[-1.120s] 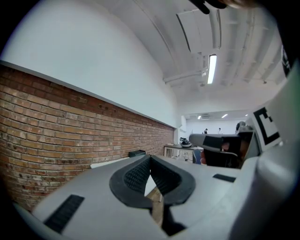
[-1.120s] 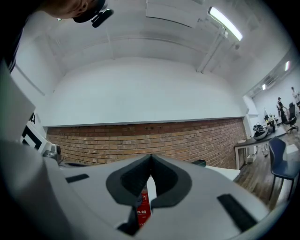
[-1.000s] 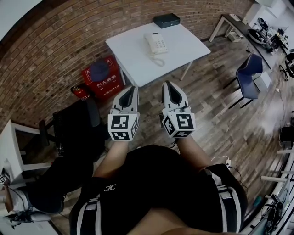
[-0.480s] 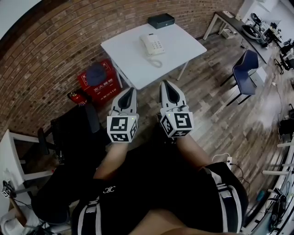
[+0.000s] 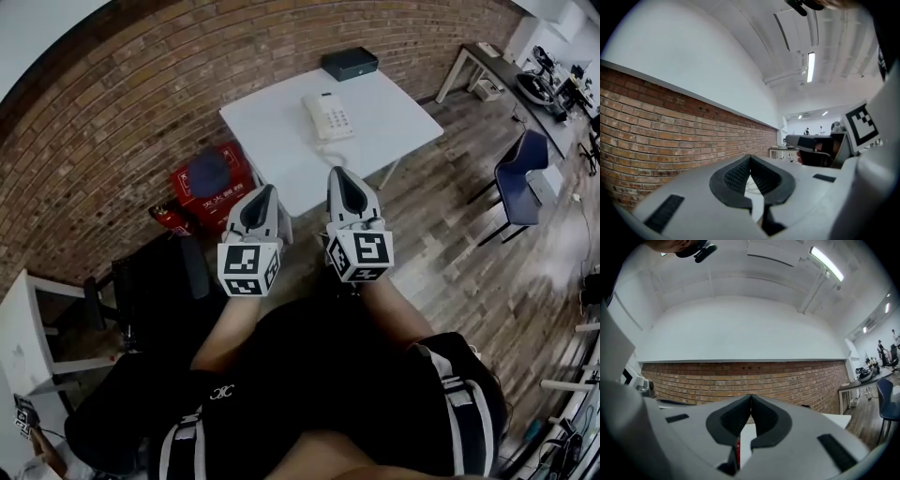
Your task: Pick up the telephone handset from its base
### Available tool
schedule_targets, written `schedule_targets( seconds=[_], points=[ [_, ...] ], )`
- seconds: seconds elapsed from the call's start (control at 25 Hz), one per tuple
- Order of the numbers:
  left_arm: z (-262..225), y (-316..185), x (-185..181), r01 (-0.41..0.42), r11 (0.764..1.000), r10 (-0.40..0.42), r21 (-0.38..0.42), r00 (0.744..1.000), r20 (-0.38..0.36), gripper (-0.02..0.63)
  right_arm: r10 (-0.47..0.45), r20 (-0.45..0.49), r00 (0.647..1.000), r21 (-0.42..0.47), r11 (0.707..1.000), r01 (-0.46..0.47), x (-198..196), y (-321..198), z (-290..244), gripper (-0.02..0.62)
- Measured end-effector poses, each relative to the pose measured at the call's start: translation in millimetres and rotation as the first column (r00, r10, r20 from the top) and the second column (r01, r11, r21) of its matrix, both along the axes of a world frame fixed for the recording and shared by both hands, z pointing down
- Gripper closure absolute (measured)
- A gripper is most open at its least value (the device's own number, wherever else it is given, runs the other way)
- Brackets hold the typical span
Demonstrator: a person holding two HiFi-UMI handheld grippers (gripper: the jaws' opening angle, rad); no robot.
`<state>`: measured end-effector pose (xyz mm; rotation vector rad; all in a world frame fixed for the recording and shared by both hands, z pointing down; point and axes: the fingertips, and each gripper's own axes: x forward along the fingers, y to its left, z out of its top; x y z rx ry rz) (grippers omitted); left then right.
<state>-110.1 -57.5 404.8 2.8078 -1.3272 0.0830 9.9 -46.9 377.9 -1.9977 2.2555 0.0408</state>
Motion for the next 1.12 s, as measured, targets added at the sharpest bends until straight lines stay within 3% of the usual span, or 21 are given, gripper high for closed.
schedule_targets(
  seconds=[0.68,1.12],
  points=[
    [15,-179,96,0.086,0.992,-0.084,-0.092,0.996,0.028,0.604,-0.115,0.029,0.993,-0.086,0.989,0.117,83,-187,17,0.598],
    [28,-260,155,0.173,0.974,-0.165,-0.144,0.984,0.070,0.604,-0.226,0.056,0.973,-0.197,0.953,0.232,132,-280,58,0.598]
  ],
)
